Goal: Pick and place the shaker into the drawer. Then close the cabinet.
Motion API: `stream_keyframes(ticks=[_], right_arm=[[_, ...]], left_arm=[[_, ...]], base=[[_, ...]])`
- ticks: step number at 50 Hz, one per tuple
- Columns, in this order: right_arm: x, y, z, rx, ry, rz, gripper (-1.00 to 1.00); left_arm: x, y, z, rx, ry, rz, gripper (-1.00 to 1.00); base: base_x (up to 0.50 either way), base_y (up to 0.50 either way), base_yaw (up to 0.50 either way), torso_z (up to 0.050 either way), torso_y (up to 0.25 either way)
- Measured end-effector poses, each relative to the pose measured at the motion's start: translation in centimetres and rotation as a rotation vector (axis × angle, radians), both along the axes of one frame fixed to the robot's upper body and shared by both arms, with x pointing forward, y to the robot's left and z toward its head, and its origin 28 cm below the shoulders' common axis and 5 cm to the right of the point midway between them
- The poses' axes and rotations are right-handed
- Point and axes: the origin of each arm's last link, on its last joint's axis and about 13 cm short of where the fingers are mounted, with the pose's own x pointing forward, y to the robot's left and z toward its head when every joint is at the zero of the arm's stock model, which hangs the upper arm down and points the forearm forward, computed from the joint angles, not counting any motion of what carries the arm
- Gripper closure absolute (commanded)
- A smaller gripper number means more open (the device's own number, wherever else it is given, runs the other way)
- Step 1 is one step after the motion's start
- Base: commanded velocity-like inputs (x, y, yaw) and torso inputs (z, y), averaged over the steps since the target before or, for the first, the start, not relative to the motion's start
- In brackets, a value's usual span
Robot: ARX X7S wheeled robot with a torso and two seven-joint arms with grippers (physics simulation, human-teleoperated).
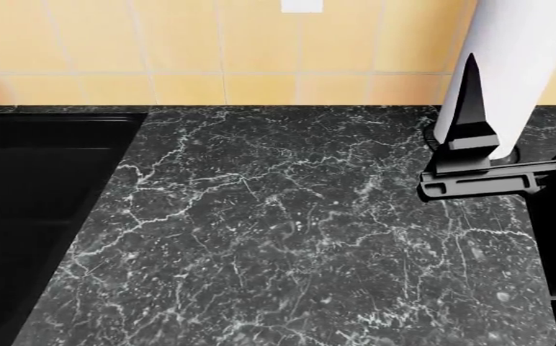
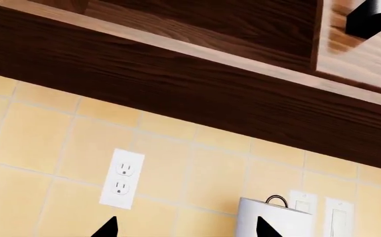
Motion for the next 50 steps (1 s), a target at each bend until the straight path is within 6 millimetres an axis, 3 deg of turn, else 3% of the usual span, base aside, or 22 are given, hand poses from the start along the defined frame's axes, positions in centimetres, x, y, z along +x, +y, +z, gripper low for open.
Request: stream_keyframes(ticks=[50], right_arm=[[0.0, -0.2, -0.5, -0.018, 0.033, 0.006, -1.0]], left_arm=[[0.3, -0.5, 10.9, 0.077, -0.104, 0.024, -1.0]], base=[[0.0, 0.0, 0.0, 0.0, 0.0]])
